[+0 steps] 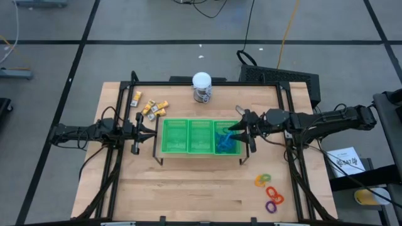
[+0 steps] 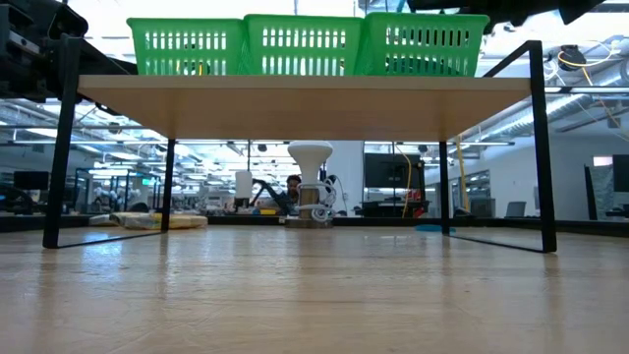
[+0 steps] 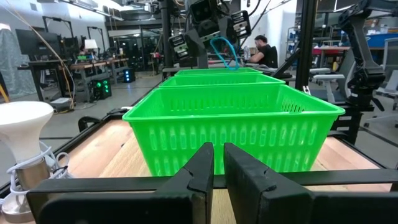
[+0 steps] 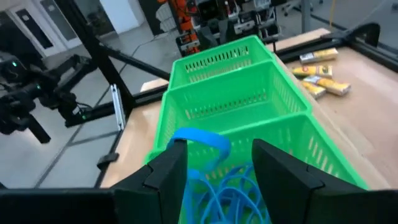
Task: Pick & Place Office Desk Supplies
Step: Put the blue rubber band into the right green bin on the shelf
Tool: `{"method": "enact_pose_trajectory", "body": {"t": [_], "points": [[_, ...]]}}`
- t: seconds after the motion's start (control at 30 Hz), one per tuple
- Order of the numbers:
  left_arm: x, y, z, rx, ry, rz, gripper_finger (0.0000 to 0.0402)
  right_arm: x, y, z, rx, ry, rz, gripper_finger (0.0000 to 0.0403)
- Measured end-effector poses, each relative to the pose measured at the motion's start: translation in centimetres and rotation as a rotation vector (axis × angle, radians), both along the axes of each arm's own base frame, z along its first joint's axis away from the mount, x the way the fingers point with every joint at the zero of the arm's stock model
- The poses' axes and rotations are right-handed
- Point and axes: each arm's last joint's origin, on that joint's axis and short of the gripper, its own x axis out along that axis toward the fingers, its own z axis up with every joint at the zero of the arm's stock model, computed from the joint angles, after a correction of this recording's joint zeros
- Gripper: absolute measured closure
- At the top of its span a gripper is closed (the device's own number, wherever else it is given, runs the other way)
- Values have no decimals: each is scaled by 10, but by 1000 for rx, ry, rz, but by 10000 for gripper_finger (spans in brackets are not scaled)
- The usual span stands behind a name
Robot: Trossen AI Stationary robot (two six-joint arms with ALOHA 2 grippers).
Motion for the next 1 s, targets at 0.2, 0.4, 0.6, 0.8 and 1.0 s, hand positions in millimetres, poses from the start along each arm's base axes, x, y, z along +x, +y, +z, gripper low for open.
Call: {"method": "enact_pose_trajectory", "body": {"t": [0.2, 0.4, 0.6, 0.8, 1.0], "points": [[0, 0, 0, 0, 0, 0, 357, -1, 0, -2, -170, 9, 40, 230], [0, 0, 0, 0, 0, 0, 357, -1, 0, -2, -326, -9, 77, 230], [0, 0, 0, 0, 0, 0, 357, -1, 0, -2, -495, -28, 116, 235], [0, 0, 0, 0, 0, 0, 357, 0, -2, 1, -190, -21, -22, 242], [0, 0, 0, 0, 0, 0, 357, 0, -5, 2, 45, -15, -166, 237]]}}
